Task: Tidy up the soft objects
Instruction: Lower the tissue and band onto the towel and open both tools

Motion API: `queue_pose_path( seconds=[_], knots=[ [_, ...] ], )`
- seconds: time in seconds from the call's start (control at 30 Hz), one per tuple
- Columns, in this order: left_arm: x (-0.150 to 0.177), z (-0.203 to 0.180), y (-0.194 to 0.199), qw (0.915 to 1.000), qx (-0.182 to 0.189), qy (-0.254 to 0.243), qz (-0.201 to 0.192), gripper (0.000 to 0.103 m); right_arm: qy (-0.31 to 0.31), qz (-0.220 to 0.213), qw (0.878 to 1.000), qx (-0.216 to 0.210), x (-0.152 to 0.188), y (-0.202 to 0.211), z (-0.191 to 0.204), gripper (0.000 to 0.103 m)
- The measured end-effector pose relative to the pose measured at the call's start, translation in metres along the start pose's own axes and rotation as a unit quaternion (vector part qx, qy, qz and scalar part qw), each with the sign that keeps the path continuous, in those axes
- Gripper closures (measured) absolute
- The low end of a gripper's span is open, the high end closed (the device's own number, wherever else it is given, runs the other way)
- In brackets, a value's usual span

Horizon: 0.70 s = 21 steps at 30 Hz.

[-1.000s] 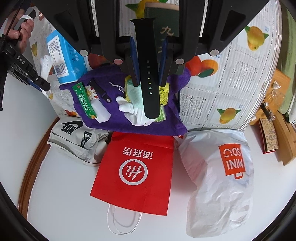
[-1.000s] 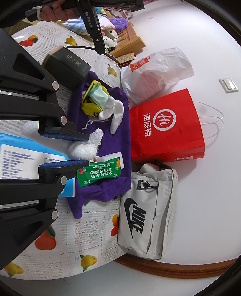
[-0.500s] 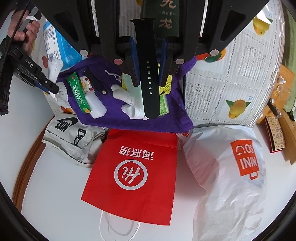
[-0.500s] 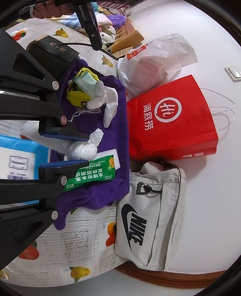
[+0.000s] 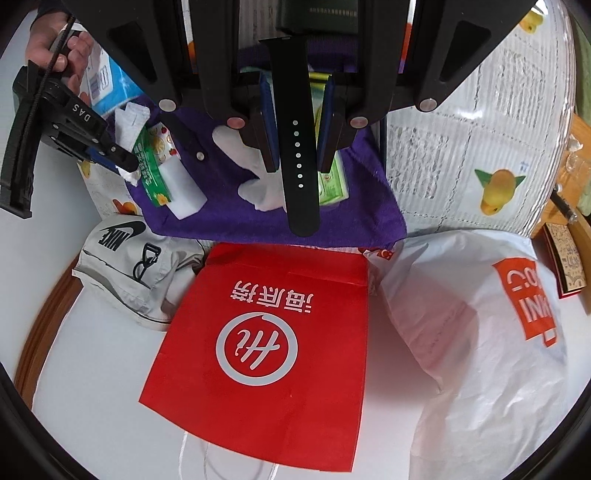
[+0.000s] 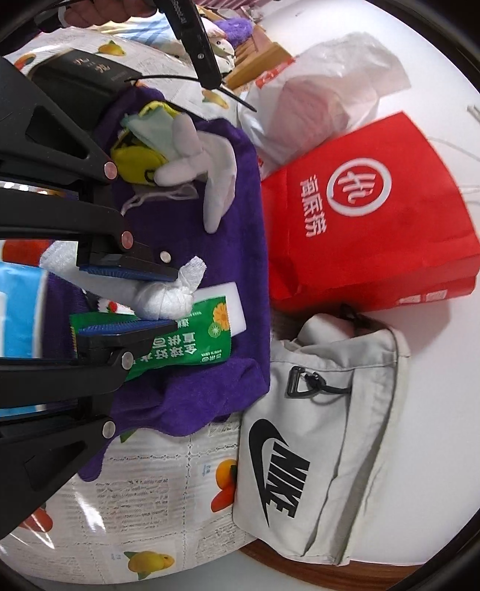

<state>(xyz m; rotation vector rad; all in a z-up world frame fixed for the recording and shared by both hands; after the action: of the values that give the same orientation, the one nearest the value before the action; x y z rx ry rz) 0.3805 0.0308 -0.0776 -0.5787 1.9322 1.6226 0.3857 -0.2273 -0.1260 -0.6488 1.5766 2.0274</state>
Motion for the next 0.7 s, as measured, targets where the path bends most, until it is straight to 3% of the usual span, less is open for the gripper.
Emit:
queue_pose_path(
  seconds=[0.23, 0.47, 0.7],
  knots=[
    [-0.006, 0.005, -0.019, 0.9999, 0.006, -0.003, 0.011, 0.083, 0.006, 0.035, 0.999, 0.010, -0.006, -0.028, -0.001, 0.082],
    [-0.004, 0.010, -0.039, 0.9991, 0.018, 0.006, 0.037, 0.083, 0.003, 0.043, 0.999, 0.013, -0.008, -0.034, -0.001, 0.080],
    [-0.001, 0.008, -0.048, 0.9987, 0.020, 0.003, 0.048, 0.082, 0.008, 0.044, 0.999, 0.008, -0.008, -0.034, 0.001, 0.072]
  ],
)
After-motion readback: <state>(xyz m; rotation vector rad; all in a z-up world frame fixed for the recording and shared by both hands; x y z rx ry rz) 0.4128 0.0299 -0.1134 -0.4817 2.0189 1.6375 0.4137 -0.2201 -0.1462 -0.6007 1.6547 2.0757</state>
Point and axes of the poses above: each gripper's, at about its wrist camera, not at the fingertips, and y roughly against the way its jaws point, z to its left, x to its underside, the point moved 2 cm from there along -y, roughly the way its jaws point, and after that the axes turned 7 degrees about -y, right-handed, at the moved point
